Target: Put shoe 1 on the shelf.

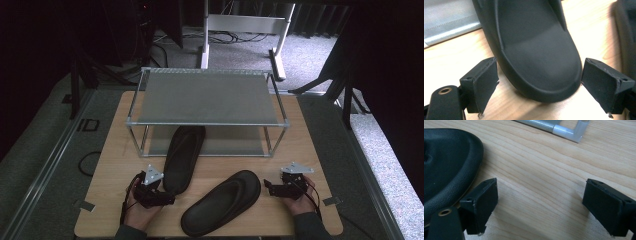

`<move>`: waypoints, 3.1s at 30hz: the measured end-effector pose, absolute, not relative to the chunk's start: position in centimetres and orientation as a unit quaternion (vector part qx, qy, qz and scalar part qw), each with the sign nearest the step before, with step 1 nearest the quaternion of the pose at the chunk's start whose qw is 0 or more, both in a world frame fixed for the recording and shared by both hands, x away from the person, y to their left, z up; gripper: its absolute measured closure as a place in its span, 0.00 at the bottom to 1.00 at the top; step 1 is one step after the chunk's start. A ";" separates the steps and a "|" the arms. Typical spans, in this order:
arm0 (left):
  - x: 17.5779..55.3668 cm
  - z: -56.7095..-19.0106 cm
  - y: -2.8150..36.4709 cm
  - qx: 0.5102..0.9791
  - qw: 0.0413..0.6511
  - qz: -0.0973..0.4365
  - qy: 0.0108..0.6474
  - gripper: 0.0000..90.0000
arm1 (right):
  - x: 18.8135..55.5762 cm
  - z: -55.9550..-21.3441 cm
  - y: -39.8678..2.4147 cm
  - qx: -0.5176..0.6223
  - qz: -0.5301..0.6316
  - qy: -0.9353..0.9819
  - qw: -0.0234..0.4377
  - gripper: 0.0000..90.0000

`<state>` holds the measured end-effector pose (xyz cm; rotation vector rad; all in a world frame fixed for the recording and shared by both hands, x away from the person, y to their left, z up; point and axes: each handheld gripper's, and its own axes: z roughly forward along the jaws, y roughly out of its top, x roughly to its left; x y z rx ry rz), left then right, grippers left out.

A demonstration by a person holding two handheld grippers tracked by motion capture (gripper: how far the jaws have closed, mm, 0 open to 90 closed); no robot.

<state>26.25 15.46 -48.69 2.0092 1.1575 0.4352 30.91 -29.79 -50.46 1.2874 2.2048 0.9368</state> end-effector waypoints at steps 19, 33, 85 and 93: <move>25.7 -49.9 14.8 0.806 0.341 0.168 0.454 0.13 | 30.9 -50.5 -29.8 0.463 0.337 0.793 0.209 0.14; 26.3 -50.2 14.5 0.811 0.337 0.162 0.450 0.14 | 31.2 -49.9 -30.3 0.475 0.337 0.784 0.217 0.35; 28.9 -49.9 11.9 0.817 0.333 0.163 0.441 0.18 | 38.0 -47.0 -30.1 0.472 0.402 0.740 0.261 0.90; 30.3 -50.1 11.3 0.818 0.335 0.157 0.440 0.18 | 37.6 -47.0 -30.2 0.467 0.403 0.742 0.262 0.90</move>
